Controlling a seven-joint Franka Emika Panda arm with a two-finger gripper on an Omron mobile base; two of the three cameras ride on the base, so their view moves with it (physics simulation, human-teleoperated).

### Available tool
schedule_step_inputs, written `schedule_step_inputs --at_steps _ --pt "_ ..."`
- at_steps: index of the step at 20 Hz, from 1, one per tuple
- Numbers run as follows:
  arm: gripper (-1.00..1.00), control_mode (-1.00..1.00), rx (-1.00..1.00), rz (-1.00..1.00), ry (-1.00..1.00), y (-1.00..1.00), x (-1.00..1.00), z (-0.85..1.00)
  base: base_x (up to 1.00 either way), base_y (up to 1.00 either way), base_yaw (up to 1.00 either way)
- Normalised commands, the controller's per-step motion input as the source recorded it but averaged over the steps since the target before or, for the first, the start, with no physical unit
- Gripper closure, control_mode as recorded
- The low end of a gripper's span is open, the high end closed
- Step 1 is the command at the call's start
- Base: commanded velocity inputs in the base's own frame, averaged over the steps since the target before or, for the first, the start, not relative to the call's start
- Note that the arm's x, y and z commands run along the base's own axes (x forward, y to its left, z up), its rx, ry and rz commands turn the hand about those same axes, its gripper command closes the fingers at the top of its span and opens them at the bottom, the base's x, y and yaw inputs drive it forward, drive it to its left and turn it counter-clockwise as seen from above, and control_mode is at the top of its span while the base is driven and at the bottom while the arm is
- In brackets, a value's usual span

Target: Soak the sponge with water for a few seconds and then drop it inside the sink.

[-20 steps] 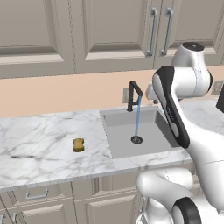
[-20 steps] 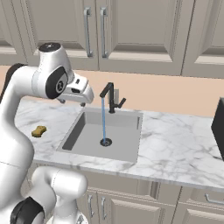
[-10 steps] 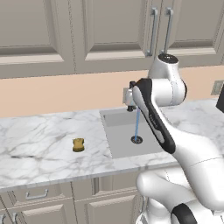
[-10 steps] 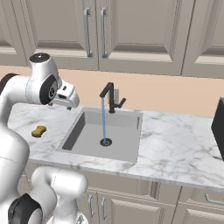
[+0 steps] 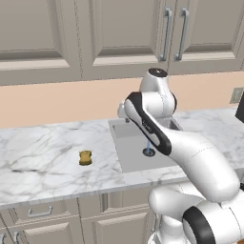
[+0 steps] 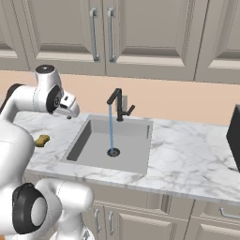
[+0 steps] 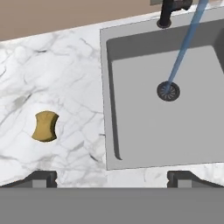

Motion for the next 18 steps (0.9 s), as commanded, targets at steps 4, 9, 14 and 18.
schedule_step_inputs --at_steps 4,9,14,18 --pt "-1.00 -1.00 0.01 0.00 0.15 0.32 0.37 -0.26 0.00 0.00 0.00" --pt "-1.00 -1.00 0.00 0.00 0.00 0.02 0.24 -0.23 0.00 0.00 0.00" --pt "-1.00 -1.00 0.00 0.00 0.00 0.12 0.11 -0.43 0.00 0.00 0.00" --pt "-1.00 -1.00 0.00 0.00 0.00 0.24 0.06 -0.46 0.00 0.00 0.00"
